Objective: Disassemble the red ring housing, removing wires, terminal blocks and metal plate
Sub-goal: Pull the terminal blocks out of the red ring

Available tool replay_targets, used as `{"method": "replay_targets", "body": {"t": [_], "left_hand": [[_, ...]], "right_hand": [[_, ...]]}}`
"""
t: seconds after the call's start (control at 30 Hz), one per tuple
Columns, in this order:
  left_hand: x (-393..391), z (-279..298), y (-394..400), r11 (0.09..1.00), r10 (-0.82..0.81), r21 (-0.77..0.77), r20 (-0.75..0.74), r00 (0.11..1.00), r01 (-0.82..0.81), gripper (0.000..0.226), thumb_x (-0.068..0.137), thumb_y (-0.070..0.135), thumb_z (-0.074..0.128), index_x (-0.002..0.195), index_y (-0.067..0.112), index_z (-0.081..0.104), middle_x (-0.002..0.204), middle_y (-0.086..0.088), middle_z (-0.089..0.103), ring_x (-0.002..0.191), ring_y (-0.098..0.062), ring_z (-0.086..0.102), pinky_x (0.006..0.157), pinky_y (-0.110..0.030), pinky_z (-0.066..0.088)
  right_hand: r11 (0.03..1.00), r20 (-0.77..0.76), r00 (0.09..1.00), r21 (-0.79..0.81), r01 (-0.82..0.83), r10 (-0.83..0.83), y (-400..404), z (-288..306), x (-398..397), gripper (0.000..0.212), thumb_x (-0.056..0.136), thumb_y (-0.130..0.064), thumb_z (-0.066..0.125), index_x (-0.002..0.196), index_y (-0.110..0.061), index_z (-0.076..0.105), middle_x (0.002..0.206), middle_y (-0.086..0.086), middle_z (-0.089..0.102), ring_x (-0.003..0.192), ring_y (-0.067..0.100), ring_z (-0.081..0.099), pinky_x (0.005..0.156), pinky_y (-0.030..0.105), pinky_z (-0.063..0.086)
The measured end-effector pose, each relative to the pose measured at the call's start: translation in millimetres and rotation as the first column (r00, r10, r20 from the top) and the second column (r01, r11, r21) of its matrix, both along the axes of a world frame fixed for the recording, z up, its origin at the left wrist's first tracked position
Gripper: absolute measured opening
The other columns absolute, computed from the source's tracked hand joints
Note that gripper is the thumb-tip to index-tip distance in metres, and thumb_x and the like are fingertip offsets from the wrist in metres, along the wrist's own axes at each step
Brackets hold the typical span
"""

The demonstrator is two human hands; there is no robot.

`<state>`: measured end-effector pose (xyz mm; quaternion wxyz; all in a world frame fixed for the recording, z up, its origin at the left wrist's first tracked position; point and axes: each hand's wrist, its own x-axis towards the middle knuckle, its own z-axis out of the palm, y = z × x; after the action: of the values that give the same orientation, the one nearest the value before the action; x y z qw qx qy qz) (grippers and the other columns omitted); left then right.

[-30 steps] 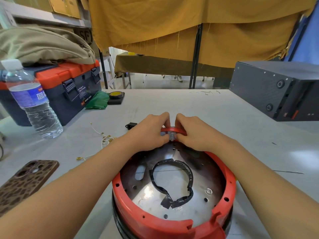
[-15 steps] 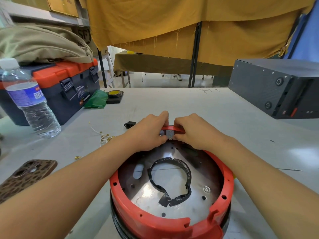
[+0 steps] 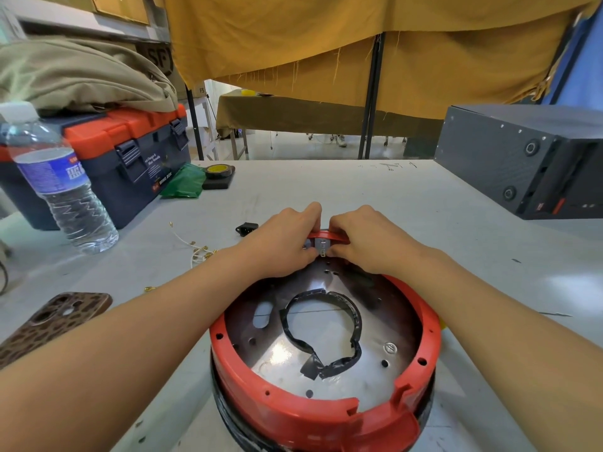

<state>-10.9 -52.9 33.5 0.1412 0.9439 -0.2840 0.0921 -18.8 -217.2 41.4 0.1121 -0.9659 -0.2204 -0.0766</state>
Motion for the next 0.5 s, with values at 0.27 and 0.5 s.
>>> {"method": "replay_targets", "body": {"t": [0.27, 0.5], "left_hand": [[-2.8, 1.6, -4.9, 0.999, 0.036, 0.029, 0.013, 0.999, -0.036, 0.026, 0.087, 0.021, 0.059, 0.092, 0.017, 0.033, 0.082, -0.007, 0.052, 0.074, -0.029, 0.052, 0.057, -0.034, 0.037], [-0.9, 1.1, -7.7, 0.998, 0.056, -0.026, -0.024, 0.998, -0.056, 0.022, 0.084, 0.017, 0.055, 0.091, 0.018, 0.035, 0.077, -0.007, 0.052, 0.076, -0.03, 0.052, 0.062, -0.036, 0.041]], "right_hand": [[0.998, 0.014, 1.0, -0.07, 0.001, 0.0, 3.3, 1.5, -2.5, 0.017, 0.091, -0.028, 0.058, 0.085, -0.012, 0.054, 0.07, 0.002, 0.04, 0.07, 0.029, 0.048, 0.057, 0.033, 0.035], [0.997, 0.018, 0.999, -0.066, 0.029, -0.028, 3.8, 0.2, 0.1, 0.016, 0.091, -0.025, 0.056, 0.083, -0.011, 0.052, 0.07, 0.002, 0.039, 0.07, 0.028, 0.046, 0.055, 0.032, 0.031]]}}
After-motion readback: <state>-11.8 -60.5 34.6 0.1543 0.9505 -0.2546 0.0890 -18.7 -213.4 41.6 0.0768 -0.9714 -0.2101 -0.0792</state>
